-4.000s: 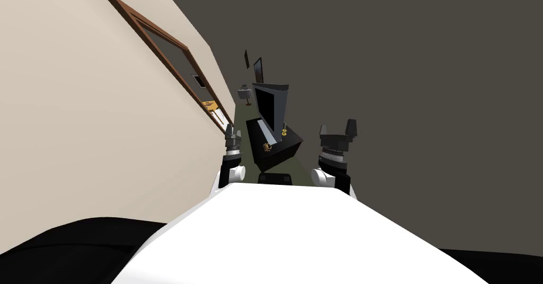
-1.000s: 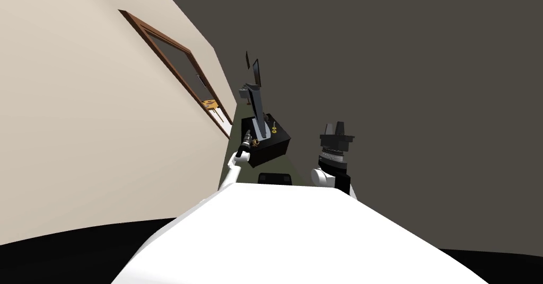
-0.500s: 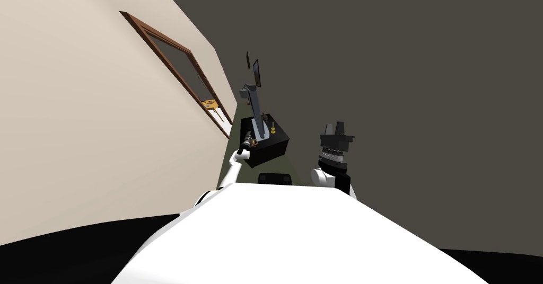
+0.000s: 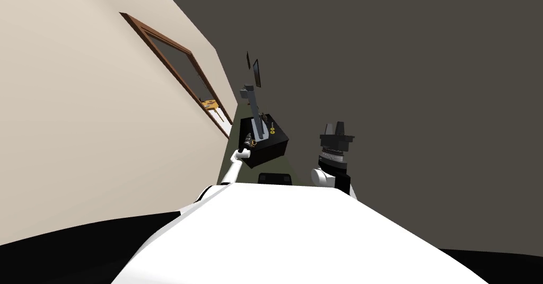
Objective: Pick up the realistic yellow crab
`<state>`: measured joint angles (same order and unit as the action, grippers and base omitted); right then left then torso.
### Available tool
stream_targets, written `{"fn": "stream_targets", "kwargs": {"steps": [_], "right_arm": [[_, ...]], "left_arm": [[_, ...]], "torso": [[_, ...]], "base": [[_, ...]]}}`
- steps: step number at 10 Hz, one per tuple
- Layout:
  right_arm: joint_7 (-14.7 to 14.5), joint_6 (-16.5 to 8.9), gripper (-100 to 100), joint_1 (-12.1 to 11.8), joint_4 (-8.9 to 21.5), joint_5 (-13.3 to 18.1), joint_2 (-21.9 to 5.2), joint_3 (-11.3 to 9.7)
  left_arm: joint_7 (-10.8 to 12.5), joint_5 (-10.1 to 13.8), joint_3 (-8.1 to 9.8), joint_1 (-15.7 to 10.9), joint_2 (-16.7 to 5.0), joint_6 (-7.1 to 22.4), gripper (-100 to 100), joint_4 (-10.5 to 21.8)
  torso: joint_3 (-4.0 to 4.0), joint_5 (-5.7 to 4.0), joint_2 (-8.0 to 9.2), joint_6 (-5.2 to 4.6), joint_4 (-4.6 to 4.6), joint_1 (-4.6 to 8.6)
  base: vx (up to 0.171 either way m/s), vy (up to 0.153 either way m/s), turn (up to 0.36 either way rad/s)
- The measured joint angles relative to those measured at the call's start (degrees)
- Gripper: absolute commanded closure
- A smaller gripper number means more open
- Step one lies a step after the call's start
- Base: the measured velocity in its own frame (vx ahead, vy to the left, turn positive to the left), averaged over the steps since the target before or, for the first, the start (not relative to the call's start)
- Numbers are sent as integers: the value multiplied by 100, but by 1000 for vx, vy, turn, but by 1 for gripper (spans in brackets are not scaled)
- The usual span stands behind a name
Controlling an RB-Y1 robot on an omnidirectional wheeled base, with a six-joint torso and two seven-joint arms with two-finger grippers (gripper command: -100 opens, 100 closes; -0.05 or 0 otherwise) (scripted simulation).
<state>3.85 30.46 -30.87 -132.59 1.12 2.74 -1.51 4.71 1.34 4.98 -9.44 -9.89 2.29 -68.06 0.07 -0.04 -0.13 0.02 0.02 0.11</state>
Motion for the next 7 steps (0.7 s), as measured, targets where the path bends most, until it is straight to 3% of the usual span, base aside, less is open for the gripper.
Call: {"fn": "stream_targets", "kwargs": {"steps": [7], "right_arm": [[0,0,0,0,0,0,0,0]], "left_arm": [[137,-29,177,-477,-45,457,-100,1003]], "torso": [[4,0,-7,0,1,-1]], "base": [[36,-36,18]]}}
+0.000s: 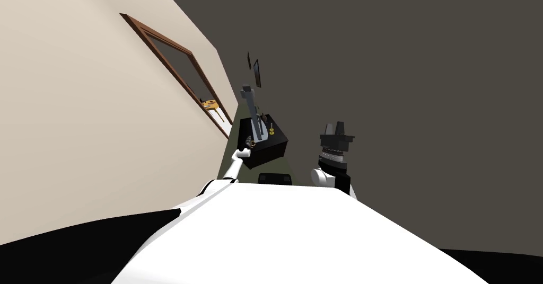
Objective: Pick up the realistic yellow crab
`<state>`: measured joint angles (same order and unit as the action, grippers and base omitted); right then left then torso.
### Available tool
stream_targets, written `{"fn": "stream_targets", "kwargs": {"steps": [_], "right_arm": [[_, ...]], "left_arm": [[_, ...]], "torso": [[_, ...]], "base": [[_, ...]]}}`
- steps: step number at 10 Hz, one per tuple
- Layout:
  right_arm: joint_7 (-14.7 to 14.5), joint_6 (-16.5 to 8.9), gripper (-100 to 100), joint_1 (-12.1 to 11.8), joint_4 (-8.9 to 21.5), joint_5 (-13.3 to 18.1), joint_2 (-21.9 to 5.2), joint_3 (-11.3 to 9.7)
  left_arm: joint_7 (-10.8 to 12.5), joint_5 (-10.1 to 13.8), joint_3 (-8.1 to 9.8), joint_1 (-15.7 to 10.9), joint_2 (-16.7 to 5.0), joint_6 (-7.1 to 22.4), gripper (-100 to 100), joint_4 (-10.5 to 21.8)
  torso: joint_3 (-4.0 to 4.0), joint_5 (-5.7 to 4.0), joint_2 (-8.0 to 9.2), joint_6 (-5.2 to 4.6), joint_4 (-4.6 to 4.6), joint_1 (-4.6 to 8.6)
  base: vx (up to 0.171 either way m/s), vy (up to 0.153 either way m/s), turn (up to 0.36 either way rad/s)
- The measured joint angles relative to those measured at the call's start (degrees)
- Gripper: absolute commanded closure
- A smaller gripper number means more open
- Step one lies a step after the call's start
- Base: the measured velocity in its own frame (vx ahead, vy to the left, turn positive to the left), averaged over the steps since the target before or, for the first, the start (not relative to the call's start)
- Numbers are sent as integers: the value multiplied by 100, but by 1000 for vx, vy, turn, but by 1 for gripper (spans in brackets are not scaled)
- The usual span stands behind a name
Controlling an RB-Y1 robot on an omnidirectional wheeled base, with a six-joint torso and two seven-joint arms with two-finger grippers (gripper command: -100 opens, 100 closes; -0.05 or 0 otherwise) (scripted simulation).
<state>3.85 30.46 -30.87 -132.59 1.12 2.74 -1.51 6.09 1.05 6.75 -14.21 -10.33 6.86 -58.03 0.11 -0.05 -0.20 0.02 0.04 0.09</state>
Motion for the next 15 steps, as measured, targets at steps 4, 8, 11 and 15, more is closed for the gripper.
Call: {"fn": "stream_targets", "kwargs": {"steps": [4,8,11,15], "right_arm": [[0,0,0,0,0,0,0,0],[0,0,0,0,0,0,0,0],[0,0,0,0,0,0,0,0],[0,0,0,0,0,0,0,0]], "left_arm": [[112,10,97,-363,-92,260,-100,775],[215,-65,257,-601,-99,642,-100,1456],[288,-97,342,-776,-134,909,-100,1819],[352,-88,417,-912,-181,1203,-100,2216]], "torso": [[3,0,-5,0,2,3],[4,1,-6,1,2,-6],[3,1,-5,1,2,-7],[2,2,-2,1,1,-9]], "base": [[65,-39,27],[66,-22,20],[58,-17,15],[56,-11,16]]}}
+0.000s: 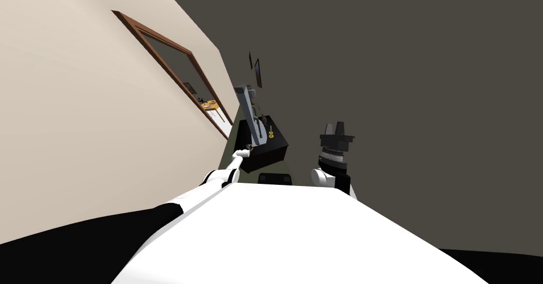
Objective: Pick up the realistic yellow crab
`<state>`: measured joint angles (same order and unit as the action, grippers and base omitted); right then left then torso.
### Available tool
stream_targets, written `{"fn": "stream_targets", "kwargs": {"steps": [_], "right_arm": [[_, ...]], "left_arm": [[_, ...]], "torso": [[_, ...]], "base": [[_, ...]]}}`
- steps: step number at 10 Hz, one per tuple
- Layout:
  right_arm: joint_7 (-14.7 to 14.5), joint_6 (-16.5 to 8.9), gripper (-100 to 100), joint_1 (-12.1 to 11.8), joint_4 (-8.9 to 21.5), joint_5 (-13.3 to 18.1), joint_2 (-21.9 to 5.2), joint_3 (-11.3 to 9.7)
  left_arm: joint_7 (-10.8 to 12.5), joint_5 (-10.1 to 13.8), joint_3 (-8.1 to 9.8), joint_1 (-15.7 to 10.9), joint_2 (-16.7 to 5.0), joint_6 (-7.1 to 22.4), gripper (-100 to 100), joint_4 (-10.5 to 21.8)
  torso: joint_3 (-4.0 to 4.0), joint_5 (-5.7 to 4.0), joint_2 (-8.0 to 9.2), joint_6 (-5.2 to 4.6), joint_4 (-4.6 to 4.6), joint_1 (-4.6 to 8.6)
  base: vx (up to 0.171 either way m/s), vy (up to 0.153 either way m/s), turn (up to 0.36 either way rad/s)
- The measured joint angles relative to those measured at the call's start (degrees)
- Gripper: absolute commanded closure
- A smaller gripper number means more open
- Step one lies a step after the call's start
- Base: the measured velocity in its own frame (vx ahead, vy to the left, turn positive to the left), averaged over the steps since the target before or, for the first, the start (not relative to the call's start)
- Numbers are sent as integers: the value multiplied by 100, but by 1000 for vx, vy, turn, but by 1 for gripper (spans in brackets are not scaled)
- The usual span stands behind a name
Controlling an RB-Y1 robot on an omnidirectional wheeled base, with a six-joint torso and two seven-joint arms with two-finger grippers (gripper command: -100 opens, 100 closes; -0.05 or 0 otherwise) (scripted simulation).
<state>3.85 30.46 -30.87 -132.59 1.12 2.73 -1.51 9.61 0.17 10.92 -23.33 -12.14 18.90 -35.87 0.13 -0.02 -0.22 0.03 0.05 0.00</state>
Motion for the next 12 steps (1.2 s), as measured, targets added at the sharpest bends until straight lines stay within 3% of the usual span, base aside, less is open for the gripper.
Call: {"fn": "stream_targets", "kwargs": {"steps": [2,5,7,12], "right_arm": [[0,0,0,0,0,0,0,0],[0,0,0,0,0,0,0,0],[0,0,0,0,0,0,0,0],[0,0,0,0,0,0,0,0]], "left_arm": [[20,-6,27,-94,-19,30,-100,233],[69,-3,128,-463,-104,42,-100,1126],[91,-38,150,-331,-60,249,-100,884],[180,-114,238,-377,-36,556,-100,1097]], "torso": [[-4,0,8,0,-1,-2],[9,0,-16,-1,3,-1],[-3,1,6,0,-1,-4],[-5,1,10,0,-2,-6]], "base": [[36,-3,6],[87,-8,19],[36,-2,10],[38,1,7]]}}
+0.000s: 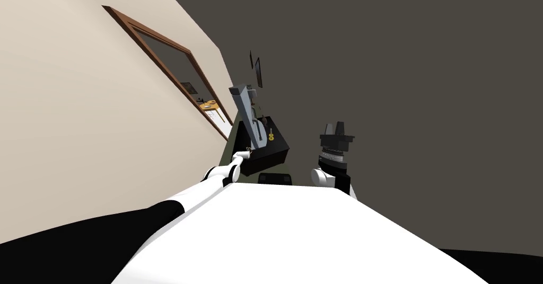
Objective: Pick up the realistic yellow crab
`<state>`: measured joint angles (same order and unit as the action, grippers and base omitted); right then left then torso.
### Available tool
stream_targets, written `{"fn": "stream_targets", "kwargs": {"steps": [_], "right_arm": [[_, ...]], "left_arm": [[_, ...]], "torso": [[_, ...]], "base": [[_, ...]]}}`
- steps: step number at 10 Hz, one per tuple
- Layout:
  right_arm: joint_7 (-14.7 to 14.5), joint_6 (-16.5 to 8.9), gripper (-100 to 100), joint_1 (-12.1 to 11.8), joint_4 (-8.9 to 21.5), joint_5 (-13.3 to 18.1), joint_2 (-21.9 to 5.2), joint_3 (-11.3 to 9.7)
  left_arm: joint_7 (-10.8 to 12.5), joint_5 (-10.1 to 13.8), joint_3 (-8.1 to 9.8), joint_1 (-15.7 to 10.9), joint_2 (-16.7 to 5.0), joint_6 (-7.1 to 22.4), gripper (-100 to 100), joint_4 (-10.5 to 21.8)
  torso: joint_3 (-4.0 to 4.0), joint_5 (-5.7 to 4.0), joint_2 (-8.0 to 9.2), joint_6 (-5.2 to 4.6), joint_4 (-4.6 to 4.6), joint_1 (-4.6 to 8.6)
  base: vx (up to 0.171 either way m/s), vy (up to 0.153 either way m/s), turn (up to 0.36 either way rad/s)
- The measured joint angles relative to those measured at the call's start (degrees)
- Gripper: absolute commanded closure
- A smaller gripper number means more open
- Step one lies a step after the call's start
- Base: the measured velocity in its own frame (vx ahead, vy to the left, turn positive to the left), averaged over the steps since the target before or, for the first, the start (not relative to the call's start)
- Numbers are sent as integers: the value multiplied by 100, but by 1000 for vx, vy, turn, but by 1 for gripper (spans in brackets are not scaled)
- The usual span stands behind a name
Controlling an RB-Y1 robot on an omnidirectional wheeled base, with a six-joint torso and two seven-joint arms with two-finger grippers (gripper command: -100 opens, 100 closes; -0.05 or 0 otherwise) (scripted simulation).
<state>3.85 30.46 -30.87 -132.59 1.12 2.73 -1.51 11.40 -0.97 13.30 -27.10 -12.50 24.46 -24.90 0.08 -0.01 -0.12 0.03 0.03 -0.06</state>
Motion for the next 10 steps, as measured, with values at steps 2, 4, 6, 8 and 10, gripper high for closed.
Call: {"fn": "stream_targets", "kwargs": {"steps": [2,4,6,8,10], "right_arm": [[0,0,0,0,0,0,0,0],[0,0,0,0,0,0,0,0],[0,0,0,-1,0,0,0,0],[0,0,0,0,0,0,0,0],[0,0,0,1,0,0,0,0]], "left_arm": [[-4,6,8,-34,-10,-24,0,90],[-11,8,-10,85,20,-58,-100,11],[9,-5,-32,66,21,-354,-100,332],[-34,33,-54,264,58,-346,100,91],[-31,34,-53,281,68,-330,100,110]], "torso": [[-5,0,8,0,-2,1],[1,1,-3,1,0,-4],[13,0,-23,0,5,2],[8,-1,-12,-1,3,2],[-1,1,-6,-11,-9,-7]], "base": [[4,0,0],[71,11,17],[109,-5,12],[29,-2,3],[-3,-2,11]]}}
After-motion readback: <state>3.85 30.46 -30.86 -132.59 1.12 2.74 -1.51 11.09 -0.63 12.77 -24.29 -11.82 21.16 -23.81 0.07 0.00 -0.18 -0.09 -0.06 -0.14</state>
